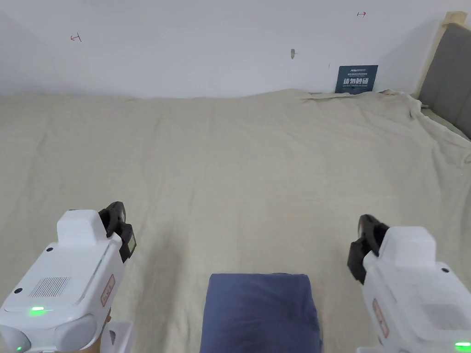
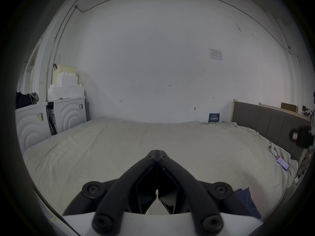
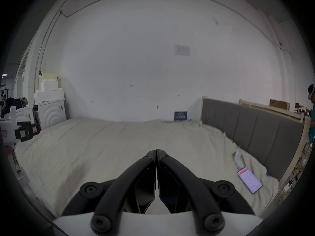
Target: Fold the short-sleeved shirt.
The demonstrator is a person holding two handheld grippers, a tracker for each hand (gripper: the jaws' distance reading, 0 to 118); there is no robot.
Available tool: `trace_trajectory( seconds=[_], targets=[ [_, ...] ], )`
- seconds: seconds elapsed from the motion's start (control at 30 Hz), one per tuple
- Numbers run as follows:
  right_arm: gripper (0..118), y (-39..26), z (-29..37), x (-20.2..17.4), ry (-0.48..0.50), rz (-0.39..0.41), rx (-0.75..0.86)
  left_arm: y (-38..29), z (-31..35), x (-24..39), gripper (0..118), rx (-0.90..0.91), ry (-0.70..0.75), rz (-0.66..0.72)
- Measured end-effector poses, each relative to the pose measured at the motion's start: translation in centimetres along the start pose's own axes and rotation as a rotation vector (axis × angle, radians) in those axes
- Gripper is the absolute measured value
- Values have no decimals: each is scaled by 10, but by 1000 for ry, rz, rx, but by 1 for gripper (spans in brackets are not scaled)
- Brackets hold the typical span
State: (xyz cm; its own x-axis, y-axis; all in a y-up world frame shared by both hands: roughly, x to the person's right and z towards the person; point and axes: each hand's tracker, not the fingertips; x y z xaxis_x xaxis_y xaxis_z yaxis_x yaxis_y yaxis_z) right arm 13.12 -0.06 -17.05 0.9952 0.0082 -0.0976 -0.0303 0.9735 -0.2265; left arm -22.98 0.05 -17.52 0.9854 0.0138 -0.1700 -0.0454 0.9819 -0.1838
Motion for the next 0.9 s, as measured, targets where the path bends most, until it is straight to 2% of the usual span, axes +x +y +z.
trace_trajectory(
  seconds=[0.17, 0.3, 0.43, 0.67, 0.77, 0.9],
  targets=[
    [0, -44, -19, -27, 57, -8, -128, -16, -5, 0, 0, -70, -22, 6],
    [0, -85, -36, -38, 89, -47, -224, -29, -6, 0, 0, -109, -31, 8],
    [0, -120, -52, -45, 77, -5, -321, -36, -7, -1, 0, -137, -34, 14],
    [0, -175, -76, -44, 66, 9, -462, -48, -10, -1, 0, -180, -41, 24],
    [0, -187, -73, -48, 52, 58, -407, -52, -13, 0, 0, -205, -54, 37],
    [0, -183, -73, -52, 46, 95, -433, -59, -26, 5, 0, -323, -123, 91]
  ],
)
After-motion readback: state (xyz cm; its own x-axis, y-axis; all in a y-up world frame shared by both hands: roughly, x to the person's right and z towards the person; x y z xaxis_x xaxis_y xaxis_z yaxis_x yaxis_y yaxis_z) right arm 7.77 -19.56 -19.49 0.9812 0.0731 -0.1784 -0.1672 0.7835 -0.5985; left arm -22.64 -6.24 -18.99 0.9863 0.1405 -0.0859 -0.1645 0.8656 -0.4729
